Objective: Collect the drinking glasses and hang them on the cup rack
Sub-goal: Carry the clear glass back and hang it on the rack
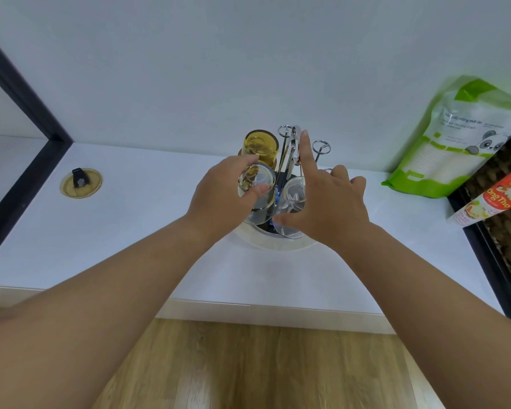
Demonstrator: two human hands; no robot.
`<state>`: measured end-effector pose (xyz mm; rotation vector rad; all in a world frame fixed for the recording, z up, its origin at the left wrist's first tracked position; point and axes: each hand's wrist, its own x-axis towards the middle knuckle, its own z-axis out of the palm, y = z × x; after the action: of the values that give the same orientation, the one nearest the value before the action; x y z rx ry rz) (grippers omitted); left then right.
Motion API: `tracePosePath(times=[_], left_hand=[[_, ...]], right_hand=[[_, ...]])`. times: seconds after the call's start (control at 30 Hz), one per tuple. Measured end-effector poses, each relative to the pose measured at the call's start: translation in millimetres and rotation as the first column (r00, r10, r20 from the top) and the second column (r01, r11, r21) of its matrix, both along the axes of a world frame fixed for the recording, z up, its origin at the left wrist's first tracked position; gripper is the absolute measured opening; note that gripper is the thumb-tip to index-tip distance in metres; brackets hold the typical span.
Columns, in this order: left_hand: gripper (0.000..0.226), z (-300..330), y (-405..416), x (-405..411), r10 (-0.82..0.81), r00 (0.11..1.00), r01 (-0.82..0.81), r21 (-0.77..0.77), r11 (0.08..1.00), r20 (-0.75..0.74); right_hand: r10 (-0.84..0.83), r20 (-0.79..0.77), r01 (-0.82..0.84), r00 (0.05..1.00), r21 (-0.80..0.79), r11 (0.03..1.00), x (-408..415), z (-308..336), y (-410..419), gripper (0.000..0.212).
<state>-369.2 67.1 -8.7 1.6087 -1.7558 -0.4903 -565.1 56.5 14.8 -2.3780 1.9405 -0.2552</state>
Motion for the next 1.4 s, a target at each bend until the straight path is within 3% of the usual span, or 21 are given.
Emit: tracePosePath(times=[0.47,0.53,0.63,0.7,0.83,0.9,1.0,1.07,1.4], left_hand=[[0.035,7.3,5.8,12.5,-0.063,0.998,0.063,-0.024,0.998,-0.026],[0.033,12.7,2.4,20.0,-0.09,0.996,0.091,-0.06,0.994,0.017],[0.036,23.6,-7.9,30.6,-0.115,0.97,0.145,-0.132,0.981,0.214],[0.048,32.4,-17.3,35.7,-0.177,0.935,0.206,-0.065,0.976,0.307],[0.082,44.0,-39.1,33.3,-0.316,0.86,0.249,0.21,0.945,0.401],[0.088,43.0,-48.5,26.5,-0.369,0.85,0.269,0.292,0.918,0.375],[0.077,38.6,-55.6,14.1,-0.362,0.904,0.279,0.331,0.902,0.226],[0.07,35.1,-57.4,9.3,-0.34,0.916,0.26,0.33,0.907,0.211],[0.066,11.9,-40.5,7.8,-0.157,0.976,0.13,0.175,0.976,0.152]], right_hand=[[0.033,0.134,-0.03,0.99,-0.03,0.999,-18.4,2.7,25.0,0.126],[0.033,0.15,-0.027,0.988,-0.04,0.999,-16.8,2.5,27.9,0.118],[0.033,0.202,-0.016,0.979,-0.087,0.996,-14.3,-0.7,32.1,0.106],[0.047,0.209,-0.026,0.977,-0.098,0.995,-12.0,-4.5,32.9,0.103],[0.05,0.129,-0.041,0.99,-0.069,0.997,-3.5,-13.1,29.7,0.1],[0.023,0.096,-0.018,0.995,-0.058,0.998,2.3,-18.0,27.5,0.097],[-0.027,0.12,0.031,0.992,-0.037,0.999,7.6,-21.9,23.5,0.088],[-0.037,0.124,0.043,0.992,-0.044,0.998,7.4,-22.3,19.8,0.079],[-0.023,0.158,0.025,0.987,-0.011,1.0,-4.7,-19.9,8.7,0.073]])
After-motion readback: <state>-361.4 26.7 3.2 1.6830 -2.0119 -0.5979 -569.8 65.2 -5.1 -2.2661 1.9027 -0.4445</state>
